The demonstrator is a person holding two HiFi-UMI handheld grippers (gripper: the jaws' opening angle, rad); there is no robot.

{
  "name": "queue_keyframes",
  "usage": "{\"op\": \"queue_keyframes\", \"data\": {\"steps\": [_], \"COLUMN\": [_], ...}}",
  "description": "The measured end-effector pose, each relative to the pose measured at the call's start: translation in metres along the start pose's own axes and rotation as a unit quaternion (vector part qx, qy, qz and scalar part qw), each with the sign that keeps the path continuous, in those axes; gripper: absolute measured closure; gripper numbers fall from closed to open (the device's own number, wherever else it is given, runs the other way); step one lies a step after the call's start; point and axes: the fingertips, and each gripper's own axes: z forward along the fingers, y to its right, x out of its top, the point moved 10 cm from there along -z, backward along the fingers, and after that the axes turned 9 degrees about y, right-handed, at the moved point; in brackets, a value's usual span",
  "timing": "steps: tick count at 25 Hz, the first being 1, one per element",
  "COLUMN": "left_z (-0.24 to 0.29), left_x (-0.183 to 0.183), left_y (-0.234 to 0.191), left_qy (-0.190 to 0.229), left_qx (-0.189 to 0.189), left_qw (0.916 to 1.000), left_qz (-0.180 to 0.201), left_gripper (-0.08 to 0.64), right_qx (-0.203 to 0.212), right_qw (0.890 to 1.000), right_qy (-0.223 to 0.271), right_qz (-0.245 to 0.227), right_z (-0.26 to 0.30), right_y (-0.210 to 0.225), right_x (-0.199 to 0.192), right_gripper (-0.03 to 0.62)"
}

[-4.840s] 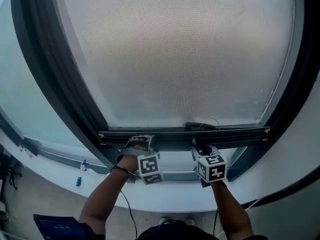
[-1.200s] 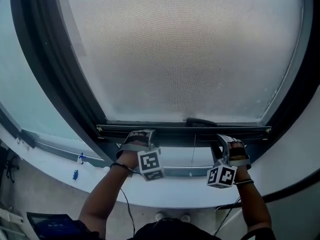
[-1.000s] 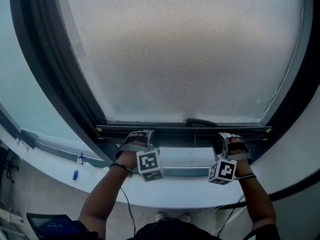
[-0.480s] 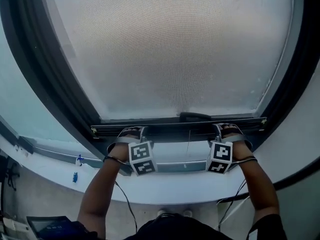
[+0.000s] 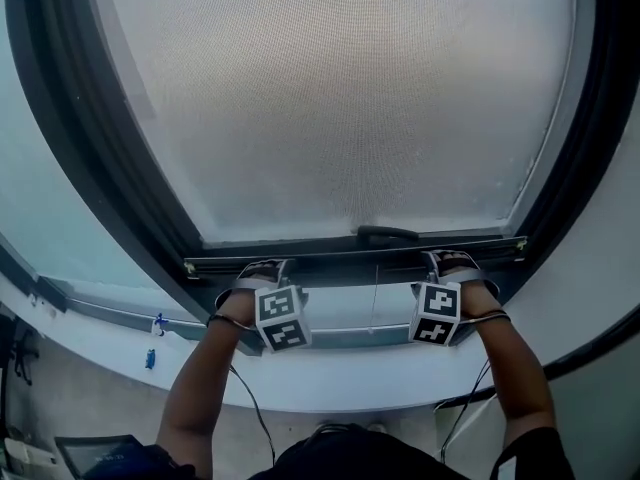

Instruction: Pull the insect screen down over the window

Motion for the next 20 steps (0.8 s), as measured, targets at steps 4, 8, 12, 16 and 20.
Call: {"op": "queue_keyframes", "data": {"steps": [4,8,12,16,20], "left_z": [0.008,0.011,0.017,0.014,0.012], "left_x": [-0.004,-0.002,-0.001,0.007,0.005], "left_y": [0.006,0.008,0.01,0.014,0.017], "left_qy": [-0.004,-0.019,-0.049,-0.078,-0.06], "left_qx": [-0.007,0.0,0.018,0.016,-0.007], "left_qw": [1.0,0.9998,0.9982,0.9959,0.998], "left_qz": [0.001,0.009,0.029,0.042,0.019], "left_gripper": [0.336,0.333,0.333,0.325,0.325], "right_qx": [0.025,0.025,0.005,-0.015,0.016], "right_qw": [0.999,0.999,0.999,1.0,0.999], "right_qy": [0.015,0.016,0.008,-0.009,-0.007], "right_qz": [0.03,0.04,0.036,0.021,0.047], "right_z": [0.003,0.004,0.011,0.015,0.007], "right_y": [-0.001,0.0,-0.003,-0.007,-0.012], "right_x": [-0.001,-0.001,-0.002,0.0,0.003], "right_gripper": [0.37,0.368,0.368,0.369,0.368]}}
